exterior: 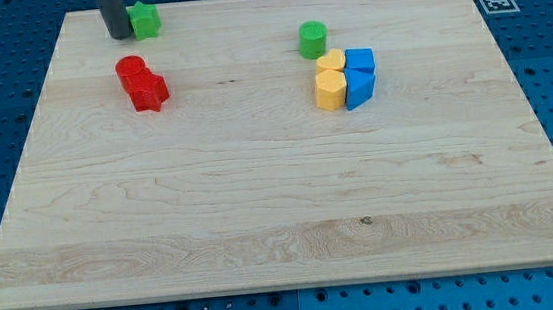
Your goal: Move the green star to the top left corner of the board
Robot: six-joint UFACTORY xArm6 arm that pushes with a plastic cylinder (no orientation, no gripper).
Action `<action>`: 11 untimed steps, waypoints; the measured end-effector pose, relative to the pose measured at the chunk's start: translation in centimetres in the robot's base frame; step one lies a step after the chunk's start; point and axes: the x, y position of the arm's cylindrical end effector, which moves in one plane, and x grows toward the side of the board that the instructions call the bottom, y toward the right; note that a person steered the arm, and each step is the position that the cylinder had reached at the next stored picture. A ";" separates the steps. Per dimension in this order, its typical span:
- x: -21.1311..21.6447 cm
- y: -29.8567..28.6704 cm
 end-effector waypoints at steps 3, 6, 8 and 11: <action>3.1 2.9; -1.3 6.7; -4.0 6.7; -4.0 2.8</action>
